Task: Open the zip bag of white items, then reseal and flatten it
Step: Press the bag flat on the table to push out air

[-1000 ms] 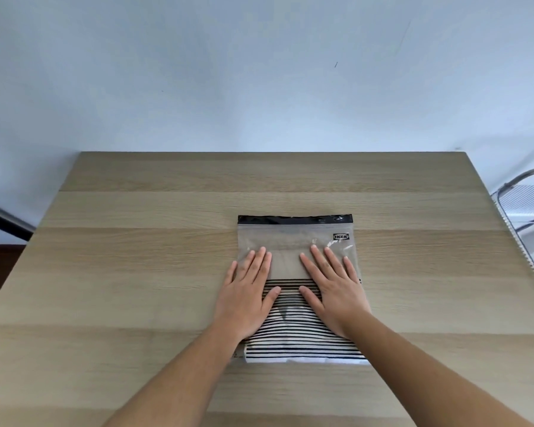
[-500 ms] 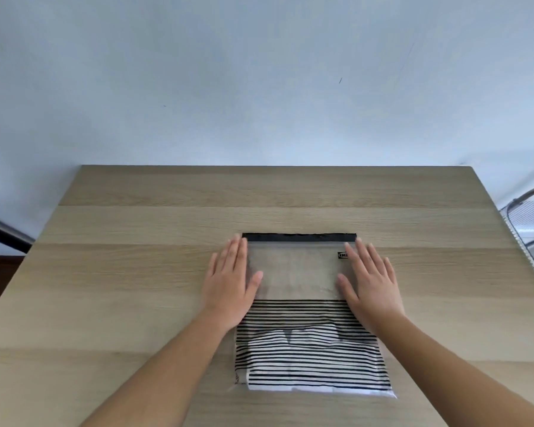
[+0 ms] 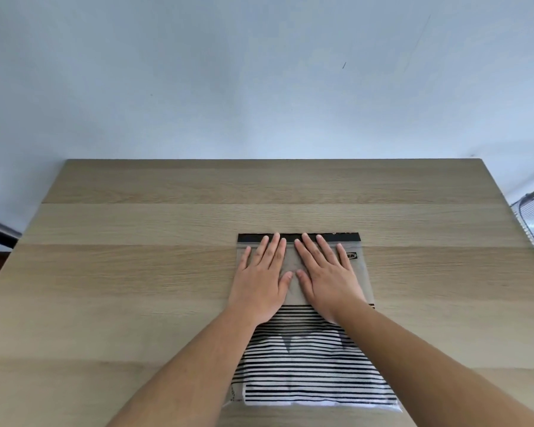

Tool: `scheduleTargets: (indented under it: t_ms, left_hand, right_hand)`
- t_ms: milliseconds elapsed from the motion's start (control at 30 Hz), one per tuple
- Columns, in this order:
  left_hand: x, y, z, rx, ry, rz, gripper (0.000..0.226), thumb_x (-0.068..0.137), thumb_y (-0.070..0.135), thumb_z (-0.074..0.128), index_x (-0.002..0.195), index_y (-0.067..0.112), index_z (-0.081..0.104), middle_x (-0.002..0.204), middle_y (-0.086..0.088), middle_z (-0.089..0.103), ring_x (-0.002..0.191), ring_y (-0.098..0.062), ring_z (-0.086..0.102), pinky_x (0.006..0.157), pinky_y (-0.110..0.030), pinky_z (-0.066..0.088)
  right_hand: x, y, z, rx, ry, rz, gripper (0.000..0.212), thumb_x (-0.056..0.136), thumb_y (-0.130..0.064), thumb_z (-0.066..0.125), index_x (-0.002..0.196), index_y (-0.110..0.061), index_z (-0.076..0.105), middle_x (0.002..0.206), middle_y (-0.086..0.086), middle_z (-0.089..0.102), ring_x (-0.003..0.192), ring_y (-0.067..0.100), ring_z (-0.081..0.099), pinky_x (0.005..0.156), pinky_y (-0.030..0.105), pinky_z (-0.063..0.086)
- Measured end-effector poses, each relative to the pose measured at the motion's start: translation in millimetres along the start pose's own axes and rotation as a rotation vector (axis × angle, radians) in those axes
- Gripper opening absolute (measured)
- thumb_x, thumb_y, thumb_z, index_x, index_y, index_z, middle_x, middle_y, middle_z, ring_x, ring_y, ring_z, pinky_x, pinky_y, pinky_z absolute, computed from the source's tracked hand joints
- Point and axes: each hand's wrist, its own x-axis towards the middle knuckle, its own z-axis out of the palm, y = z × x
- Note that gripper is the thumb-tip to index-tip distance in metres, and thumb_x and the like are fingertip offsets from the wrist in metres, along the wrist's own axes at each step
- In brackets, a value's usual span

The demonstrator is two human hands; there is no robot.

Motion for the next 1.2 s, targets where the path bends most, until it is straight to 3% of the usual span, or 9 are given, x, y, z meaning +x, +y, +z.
scheduleTargets:
  t_ms: [167, 367, 567, 667, 767, 900, 1000, 1200]
  left_hand:
    - [-2, -4, -1, 0.005, -0.002, -0.009, 0.065, 0.089, 0.056, 0.003, 0.145, 0.027, -0.014, 0.151, 0.011, -0.018, 0.143, -0.008, -0.013, 0.115, -0.037, -0.007]
    - [-19, -42, -4, 0.048, -0.009, -0.163, 0.065, 0.088, 0.059, -0.005, 0.143, 0.028, -0.022, 0.155, 0.008, -0.019, 0.141, -0.012, -0.018, 0.115, -0.039, -0.008]
    - [-30, -29, -17, -0.043, -0.007, -0.234, 0.069, 0.088, 0.056, 0.005, 0.138, 0.022, -0.028, 0.154, 0.002, -0.025, 0.14, -0.012, -0.022, 0.113, -0.034, -0.011]
    - [-42, 3, -16, -0.087, -0.011, -0.149, 0.07, 0.089, 0.055, 0.007, 0.136, 0.023, -0.034, 0.151, 0.003, -0.032, 0.137, -0.012, -0.029, 0.11, -0.038, -0.017]
    - [-56, 17, -5, -0.069, -0.06, -0.093, 0.067, 0.094, 0.051, 0.015, 0.137, 0.023, -0.027, 0.152, 0.003, -0.026, 0.136, -0.011, -0.028, 0.111, -0.034, -0.015]
    - [-65, 0, -1, -0.026, -0.032, -0.047, 0.063, 0.092, 0.054, 0.009, 0.141, 0.026, -0.02, 0.152, 0.009, -0.019, 0.14, -0.007, -0.018, 0.115, -0.034, -0.009]
    - [-66, -9, 2, 0.004, -0.025, -0.032, 0.064, 0.088, 0.057, 0.002, 0.142, 0.028, -0.018, 0.153, 0.011, -0.016, 0.141, -0.007, -0.016, 0.115, -0.036, -0.008]
    - [-80, -35, 3, 0.03, -0.023, -0.127, 0.063, 0.086, 0.06, -0.009, 0.141, 0.032, -0.021, 0.154, 0.011, -0.015, 0.141, -0.009, -0.016, 0.114, -0.038, -0.008]
  right_hand:
    - [-9, 14, -1, 0.002, 0.02, 0.023, 0.062, 0.088, -0.059, -0.003, 0.144, -0.037, -0.019, 0.156, -0.014, -0.016, 0.141, 0.008, -0.022, 0.116, 0.037, -0.013]
    - [-41, 74, -5, -0.033, 0.035, 0.229, 0.061, 0.089, -0.062, -0.007, 0.143, -0.039, -0.022, 0.156, -0.009, -0.02, 0.143, 0.013, -0.022, 0.116, 0.038, -0.013]
    - [-47, 60, -22, 0.171, 0.019, 0.386, 0.064, 0.095, -0.053, 0.016, 0.147, -0.031, -0.015, 0.159, -0.001, -0.016, 0.144, 0.016, -0.019, 0.118, 0.041, -0.009]
    - [-47, 15, -22, 0.18, 0.034, 0.283, 0.068, 0.093, -0.052, 0.018, 0.141, -0.032, -0.026, 0.154, -0.003, -0.026, 0.141, 0.017, -0.025, 0.115, 0.042, -0.013]
    - [-53, -21, -7, 0.16, -0.008, 0.112, 0.065, 0.095, -0.05, 0.021, 0.141, -0.035, -0.023, 0.155, -0.006, -0.023, 0.139, 0.014, -0.027, 0.114, 0.041, -0.016]
    - [-59, -13, 7, 0.031, -0.005, 0.015, 0.061, 0.091, -0.057, 0.006, 0.143, -0.038, -0.02, 0.156, -0.012, -0.018, 0.141, 0.01, -0.025, 0.116, 0.038, -0.015]
    - [-59, 2, 9, 0.004, 0.012, 0.011, 0.061, 0.089, -0.059, 0.002, 0.145, -0.04, -0.017, 0.157, -0.015, -0.014, 0.143, 0.009, -0.02, 0.117, 0.037, -0.012]
    - [-79, 43, 6, 0.007, 0.04, 0.171, 0.06, 0.088, -0.062, -0.005, 0.143, -0.042, -0.017, 0.155, -0.017, -0.014, 0.143, 0.008, -0.019, 0.118, 0.036, -0.009]
